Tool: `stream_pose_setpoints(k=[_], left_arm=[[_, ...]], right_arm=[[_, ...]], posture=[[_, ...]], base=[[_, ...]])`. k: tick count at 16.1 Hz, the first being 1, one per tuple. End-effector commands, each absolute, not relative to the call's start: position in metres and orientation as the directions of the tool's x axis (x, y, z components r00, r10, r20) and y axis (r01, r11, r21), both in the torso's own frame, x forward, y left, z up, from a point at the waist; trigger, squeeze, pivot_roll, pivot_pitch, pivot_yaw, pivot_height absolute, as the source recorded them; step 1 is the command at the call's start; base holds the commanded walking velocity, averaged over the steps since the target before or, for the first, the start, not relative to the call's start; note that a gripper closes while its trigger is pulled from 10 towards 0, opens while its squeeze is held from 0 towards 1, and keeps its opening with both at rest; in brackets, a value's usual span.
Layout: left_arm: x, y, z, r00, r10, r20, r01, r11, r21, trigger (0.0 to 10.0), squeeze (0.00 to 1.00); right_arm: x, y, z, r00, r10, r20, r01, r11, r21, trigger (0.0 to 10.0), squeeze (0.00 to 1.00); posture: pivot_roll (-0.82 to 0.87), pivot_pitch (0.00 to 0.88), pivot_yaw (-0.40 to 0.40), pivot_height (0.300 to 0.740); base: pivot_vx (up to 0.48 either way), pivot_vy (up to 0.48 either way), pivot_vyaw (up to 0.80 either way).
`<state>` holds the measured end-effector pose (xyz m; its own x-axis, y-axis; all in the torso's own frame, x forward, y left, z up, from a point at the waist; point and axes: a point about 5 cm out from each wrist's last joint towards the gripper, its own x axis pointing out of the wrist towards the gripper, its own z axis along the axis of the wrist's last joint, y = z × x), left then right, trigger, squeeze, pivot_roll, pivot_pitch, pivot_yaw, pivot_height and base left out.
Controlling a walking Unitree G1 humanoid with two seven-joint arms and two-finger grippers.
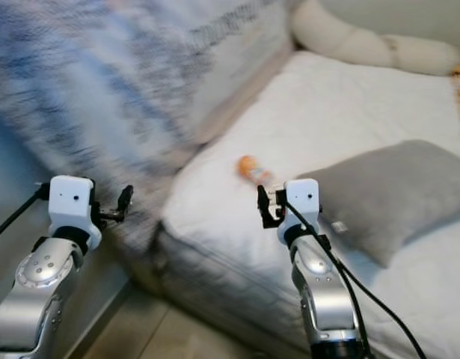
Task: Clean up the room
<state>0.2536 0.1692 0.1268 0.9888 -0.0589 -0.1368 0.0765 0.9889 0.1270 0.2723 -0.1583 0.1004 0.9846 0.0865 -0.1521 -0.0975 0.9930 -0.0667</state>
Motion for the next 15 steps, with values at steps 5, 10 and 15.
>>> stream_pose_setpoints(k=[5,10,15], left_arm=[[0.252,0.162,0.127,0.987,-0.092,-0.130,0.112,0.982,0.154,10.0,0.96],[0.256,0.154,0.132,0.977,-0.181,-0.112,0.198,0.967,0.163,10.0,0.93],[0.256,0.143,0.134,0.901,-0.391,-0.189,0.428,0.876,0.223,10.0,0.67]], right_arm=[[0.272,-0.161,0.105,0.986,0.094,-0.139,-0.107,0.990,-0.090,10.0,0.00],[0.267,-0.167,0.096,0.969,0.094,-0.230,-0.125,0.984,-0.124,10.0,0.00],[0.285,-0.180,0.098,0.931,0.144,-0.335,-0.218,0.956,-0.196,10.0,1.00]], posture=[[0.04,0.000,0.000,0.740],[0.02,0.000,0.041,0.740],[0.02,0.000,0.042,0.740]], base=[[0.364,0.000,0.00],[0.194,0.000,0.00],[0.000,0.000,0.00]])
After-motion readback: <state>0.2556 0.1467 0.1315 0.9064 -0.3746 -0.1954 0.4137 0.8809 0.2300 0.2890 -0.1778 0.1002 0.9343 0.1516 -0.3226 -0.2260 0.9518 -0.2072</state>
